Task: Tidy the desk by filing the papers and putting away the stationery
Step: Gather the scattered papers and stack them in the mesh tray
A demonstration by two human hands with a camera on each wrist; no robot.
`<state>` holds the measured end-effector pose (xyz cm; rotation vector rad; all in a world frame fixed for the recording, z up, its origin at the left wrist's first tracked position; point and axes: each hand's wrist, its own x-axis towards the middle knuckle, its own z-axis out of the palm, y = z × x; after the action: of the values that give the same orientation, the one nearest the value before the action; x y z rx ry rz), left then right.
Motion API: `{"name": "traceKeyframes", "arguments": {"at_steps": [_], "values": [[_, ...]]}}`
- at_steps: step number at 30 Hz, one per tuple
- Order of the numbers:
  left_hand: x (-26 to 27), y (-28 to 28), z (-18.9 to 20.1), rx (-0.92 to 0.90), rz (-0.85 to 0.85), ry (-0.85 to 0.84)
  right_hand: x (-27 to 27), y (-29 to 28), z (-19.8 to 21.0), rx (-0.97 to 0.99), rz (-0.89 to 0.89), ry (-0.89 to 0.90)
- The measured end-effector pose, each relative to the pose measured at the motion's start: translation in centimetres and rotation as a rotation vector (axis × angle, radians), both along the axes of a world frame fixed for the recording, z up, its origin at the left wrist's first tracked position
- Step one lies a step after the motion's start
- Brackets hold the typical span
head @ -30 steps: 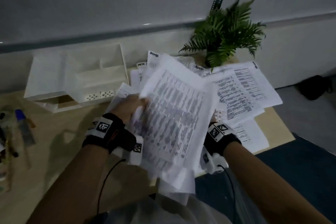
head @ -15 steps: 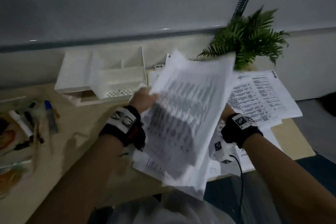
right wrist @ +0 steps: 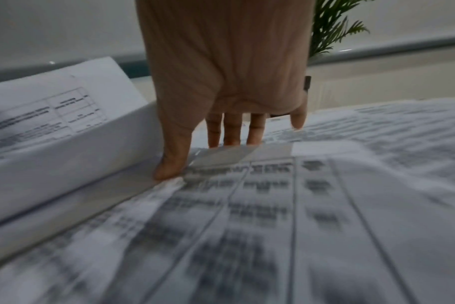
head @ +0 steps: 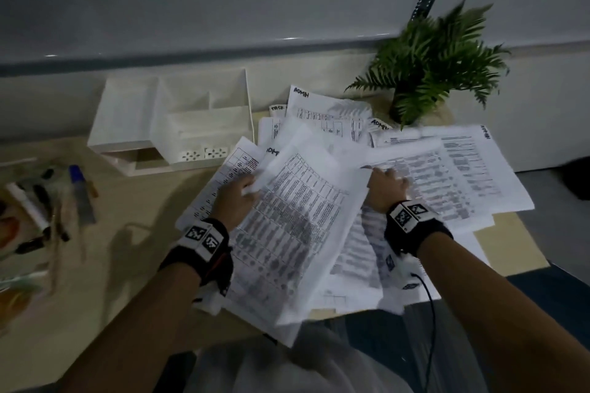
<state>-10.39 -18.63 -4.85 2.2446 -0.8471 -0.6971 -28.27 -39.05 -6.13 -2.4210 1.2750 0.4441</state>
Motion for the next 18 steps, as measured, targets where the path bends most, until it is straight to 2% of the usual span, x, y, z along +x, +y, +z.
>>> {"name": "traceKeyframes", "arguments": {"at_steps": [2,4,5,7,8,9,10,12,14,16,18], "values": [[0.6,0.1,0.2,-0.065,-0.001,-0.051,0.5,1.1,0.1,0.066,0.1,0.012],[1.3,-0.3,0.4,-0.146,0.046,-0.052,0.6,1.3,-0.5,0.197,0.068,-0.142],[1.8,-0.5,0.6,-0.188,0.107,-0.009,0.2,1.1,-0.7,0.239,-0.017,-0.257],[3.0,-0.8,0.6,-0.205,0.252,0.072,-1.3,0.9,-0.5,0.359,-0.3,-0.508],[3.5,-0.8,0.4,-0.187,0.299,0.089,-2.1,0.7,-0.6,0.389,-0.376,-0.58],[3.9,-0.7,0.1,-0.183,0.332,0.121,-2.7,0.8,-0.8,0.368,-0.365,-0.576],[4.0,-0.7,-0.1,-0.186,0.358,0.181,-3.0,1.2,-0.8,0.33,-0.269,-0.501],[3.6,-0.8,-0.4,-0.142,0.369,0.246,-2.7,3.3,-1.1,0.225,-0.001,-0.248],[3.1,-1.1,-1.0,-0.133,0.368,0.278,-1.8,5.9,-1.7,0.183,0.139,-0.113],[2.9,-1.4,-0.9,-0.182,0.399,0.301,-1.4,6.8,-1.9,0.258,0.116,-0.186],[3.1,-1.4,-0.4,-0.205,0.41,0.308,-1.3,4.8,-0.7,0.237,0.096,-0.241]]}}
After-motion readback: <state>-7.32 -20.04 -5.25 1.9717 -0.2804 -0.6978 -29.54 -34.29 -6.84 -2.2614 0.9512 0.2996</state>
